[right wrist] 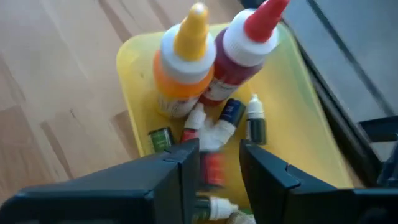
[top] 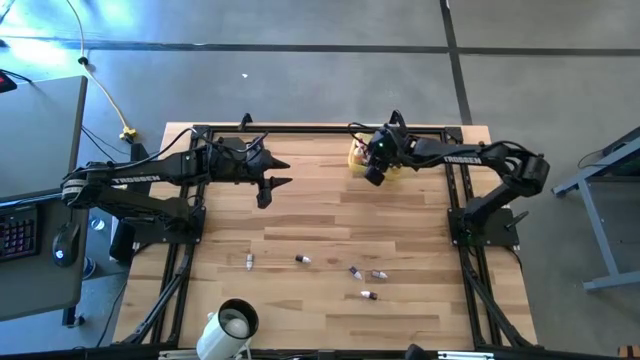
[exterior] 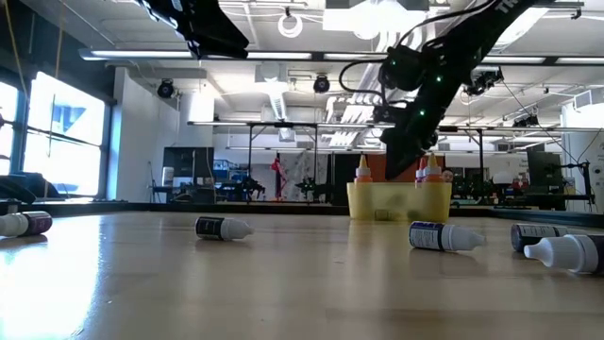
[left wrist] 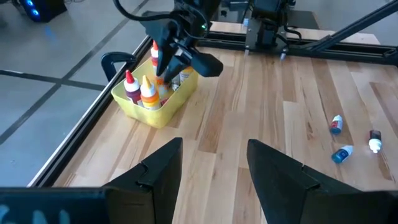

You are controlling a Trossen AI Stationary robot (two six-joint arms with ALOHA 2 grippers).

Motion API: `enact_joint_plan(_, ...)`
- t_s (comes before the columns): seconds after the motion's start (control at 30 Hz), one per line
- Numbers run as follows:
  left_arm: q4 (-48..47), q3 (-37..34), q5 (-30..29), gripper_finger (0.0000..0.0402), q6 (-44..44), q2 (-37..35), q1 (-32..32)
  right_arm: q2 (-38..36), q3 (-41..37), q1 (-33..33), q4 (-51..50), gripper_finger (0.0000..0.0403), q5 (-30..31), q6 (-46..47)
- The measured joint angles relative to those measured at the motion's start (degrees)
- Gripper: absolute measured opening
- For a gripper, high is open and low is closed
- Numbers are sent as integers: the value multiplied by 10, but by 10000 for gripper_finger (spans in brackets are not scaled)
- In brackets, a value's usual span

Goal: Pick & Place food coloring
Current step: Put the small violet food coloring bottle into the yellow bin

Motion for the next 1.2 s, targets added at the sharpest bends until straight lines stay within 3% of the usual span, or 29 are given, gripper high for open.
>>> enact_joint_plan(0.3, 0, 0, -1, 179, 0, 0, 0, 0, 48, 23, -46, 159, 6, 2)
enact_joint_plan(0.53, 0, 0, -15, 179, 9, 0, 0, 0, 129, 161, -80, 164, 5, -2)
enact_joint_plan(0.67, 0, 0, -16, 179, 3, 0, 0, 0, 147, 243, -79, 165, 44, -12)
enact_joint_plan(0.8, -20, 0, 18, 179, -107, 0, 0, 0, 147, 300, -78, 165, 79, 2)
enact_joint_plan(0.93, -111, 0, 48, 179, -194, 0, 0, 0, 141, 334, -74, 165, 80, 23)
enact_joint_plan(1.07, -197, 0, 56, 179, -297, 0, 0, 0, 116, 350, -42, 165, 78, 37)
enact_joint_plan(1.2, -270, 0, 123, 179, -398, 0, 0, 0, 76, 349, -5, 165, 79, 2)
